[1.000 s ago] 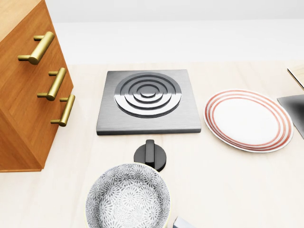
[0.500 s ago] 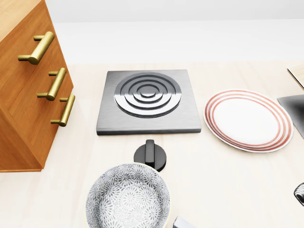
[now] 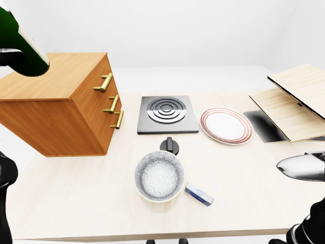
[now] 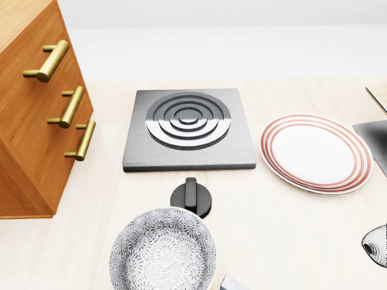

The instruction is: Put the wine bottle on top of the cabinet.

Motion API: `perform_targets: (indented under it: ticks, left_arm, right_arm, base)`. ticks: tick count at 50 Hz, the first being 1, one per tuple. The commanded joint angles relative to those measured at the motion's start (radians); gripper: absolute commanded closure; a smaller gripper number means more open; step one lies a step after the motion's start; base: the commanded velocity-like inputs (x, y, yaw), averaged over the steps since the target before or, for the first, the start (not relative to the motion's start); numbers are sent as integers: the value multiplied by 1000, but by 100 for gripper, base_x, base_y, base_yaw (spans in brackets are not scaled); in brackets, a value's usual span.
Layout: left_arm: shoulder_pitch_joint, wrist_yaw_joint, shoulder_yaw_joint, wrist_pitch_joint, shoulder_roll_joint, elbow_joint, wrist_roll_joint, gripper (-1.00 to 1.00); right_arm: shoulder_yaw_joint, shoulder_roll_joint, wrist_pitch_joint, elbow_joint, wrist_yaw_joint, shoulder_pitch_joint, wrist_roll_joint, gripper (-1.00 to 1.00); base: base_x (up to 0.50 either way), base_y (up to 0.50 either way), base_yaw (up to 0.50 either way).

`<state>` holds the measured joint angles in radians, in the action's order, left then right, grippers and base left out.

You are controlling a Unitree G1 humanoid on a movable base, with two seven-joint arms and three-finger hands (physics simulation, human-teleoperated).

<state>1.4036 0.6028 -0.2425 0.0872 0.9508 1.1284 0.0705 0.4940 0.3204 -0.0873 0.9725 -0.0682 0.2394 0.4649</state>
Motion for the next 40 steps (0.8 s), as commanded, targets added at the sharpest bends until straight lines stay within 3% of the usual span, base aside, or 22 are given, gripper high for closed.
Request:
perform_targets:
  ticks: [1,14,21,22,25,33,35,40]
  left_arm:
    - [-66,-29,-37,0,-16,45,32,98]
    - [-107,-68,-54,0,-25,87,54,93]
    - [-70,-81,-43,0,-23,96,42,81]
    - [-70,-85,-42,0,-23,94,40,91]
    - [-68,-90,-41,0,-26,97,37,94]
    - [-68,-112,-47,0,-36,109,34,66]
    - [-51,-111,-39,0,-36,108,26,80]
    - [-52,-124,-42,0,-35,111,21,70]
  right_arm:
    - [-6,-8,0,9,-14,-6,-29,-100]
    - [-16,-27,0,10,-35,-18,-62,-100]
    - [-18,-32,0,15,-43,-20,-76,-100]
    - [-19,-35,0,17,-43,-19,-77,-100]
    - [-21,-36,0,19,-47,-23,-82,-100]
    - [-10,-37,0,26,-55,-19,-84,-100]
    - [-13,-39,0,27,-55,-18,-85,-100]
    - [-19,-41,0,20,-60,-26,-94,-100]
  base:
    - [0,0,0]
    - [0,0,0]
    - [0,0,0]
    - [0,0,0]
    - [0,0,0]
    - [0,0,0]
    - [0,0,0]
    - [0,0,0]
